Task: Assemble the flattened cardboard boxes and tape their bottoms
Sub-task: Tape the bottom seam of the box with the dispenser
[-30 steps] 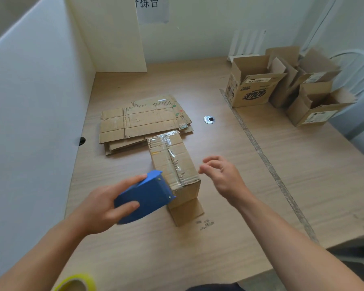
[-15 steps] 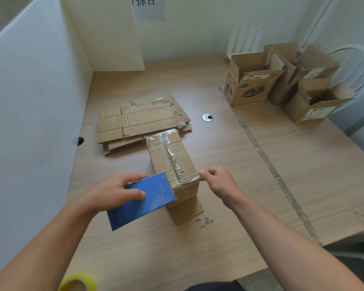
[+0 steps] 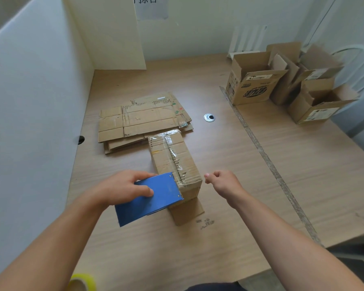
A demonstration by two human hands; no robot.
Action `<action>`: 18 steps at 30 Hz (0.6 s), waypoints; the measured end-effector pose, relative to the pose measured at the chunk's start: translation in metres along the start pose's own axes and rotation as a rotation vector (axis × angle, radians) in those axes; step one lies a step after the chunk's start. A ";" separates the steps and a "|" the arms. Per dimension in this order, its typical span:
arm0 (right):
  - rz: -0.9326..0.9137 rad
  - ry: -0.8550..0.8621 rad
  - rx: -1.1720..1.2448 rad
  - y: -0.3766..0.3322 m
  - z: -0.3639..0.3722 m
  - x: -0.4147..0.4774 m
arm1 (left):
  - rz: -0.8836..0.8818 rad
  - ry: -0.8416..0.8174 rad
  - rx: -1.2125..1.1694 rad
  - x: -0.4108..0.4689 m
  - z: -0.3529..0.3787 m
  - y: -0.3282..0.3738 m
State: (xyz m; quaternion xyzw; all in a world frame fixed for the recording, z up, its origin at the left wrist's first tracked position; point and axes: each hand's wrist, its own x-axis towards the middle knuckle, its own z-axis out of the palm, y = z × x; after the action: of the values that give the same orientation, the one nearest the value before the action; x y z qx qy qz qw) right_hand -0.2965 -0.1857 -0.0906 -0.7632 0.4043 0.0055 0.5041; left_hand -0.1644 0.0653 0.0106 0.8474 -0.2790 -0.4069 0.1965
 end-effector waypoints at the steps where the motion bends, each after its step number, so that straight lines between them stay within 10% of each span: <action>1: 0.014 -0.020 -0.002 0.001 0.001 0.001 | -0.008 -0.004 0.013 0.002 0.001 0.000; 18: -0.179 -0.047 -0.161 0.016 0.012 -0.010 | -0.028 0.019 0.008 0.019 0.006 -0.002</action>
State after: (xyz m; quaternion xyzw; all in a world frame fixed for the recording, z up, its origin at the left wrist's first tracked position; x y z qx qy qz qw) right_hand -0.3084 -0.1730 -0.1043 -0.8337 0.3210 0.0107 0.4491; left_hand -0.1585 0.0545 -0.0053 0.8557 -0.2670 -0.4005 0.1901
